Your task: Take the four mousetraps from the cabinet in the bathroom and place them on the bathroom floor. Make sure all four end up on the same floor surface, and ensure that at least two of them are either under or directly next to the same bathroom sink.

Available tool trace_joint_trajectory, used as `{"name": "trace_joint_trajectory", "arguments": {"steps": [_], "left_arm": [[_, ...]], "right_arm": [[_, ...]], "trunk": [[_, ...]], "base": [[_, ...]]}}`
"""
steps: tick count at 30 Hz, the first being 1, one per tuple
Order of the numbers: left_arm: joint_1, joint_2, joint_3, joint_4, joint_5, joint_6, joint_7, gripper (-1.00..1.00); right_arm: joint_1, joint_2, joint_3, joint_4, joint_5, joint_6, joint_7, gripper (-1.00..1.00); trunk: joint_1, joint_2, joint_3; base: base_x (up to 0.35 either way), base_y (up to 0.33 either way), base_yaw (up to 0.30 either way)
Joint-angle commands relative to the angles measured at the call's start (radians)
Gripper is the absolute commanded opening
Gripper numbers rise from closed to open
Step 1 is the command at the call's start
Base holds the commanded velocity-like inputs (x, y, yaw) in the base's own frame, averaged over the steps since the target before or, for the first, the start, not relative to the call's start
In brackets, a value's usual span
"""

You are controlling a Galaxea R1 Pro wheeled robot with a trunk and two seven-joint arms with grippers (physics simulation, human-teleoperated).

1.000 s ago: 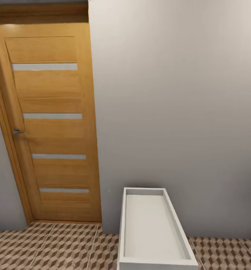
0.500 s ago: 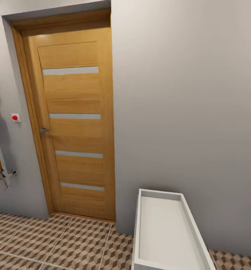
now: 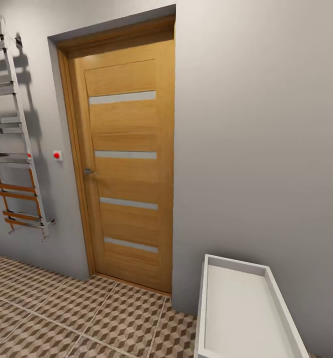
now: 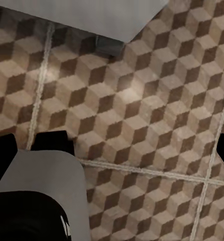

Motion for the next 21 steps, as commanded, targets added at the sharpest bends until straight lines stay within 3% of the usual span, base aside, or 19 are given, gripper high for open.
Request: {"name": "trace_joint_trajectory", "arguments": {"steps": [1, 21], "left_arm": [[0.0, 0.0, -0.008, 0.0, 0.007, -0.002, 0.003, 1.0], [0.0, 0.0, -0.008, 0.0, 0.007, -0.002, 0.004, 1.0]], "right_arm": [[-0.001, 0.0, 0.005, 0.003, -0.007, -0.006, -0.001, 1.0], [-0.001, 0.0, 0.005, 0.003, -0.006, -0.006, -0.001, 1.0]], "trunk": [[0.0, -0.001, -0.001], [0.0, -0.001, 0.01]], "base": [[0.0, 0.0, 0.287], [0.0, 0.0, 0.287]]}}
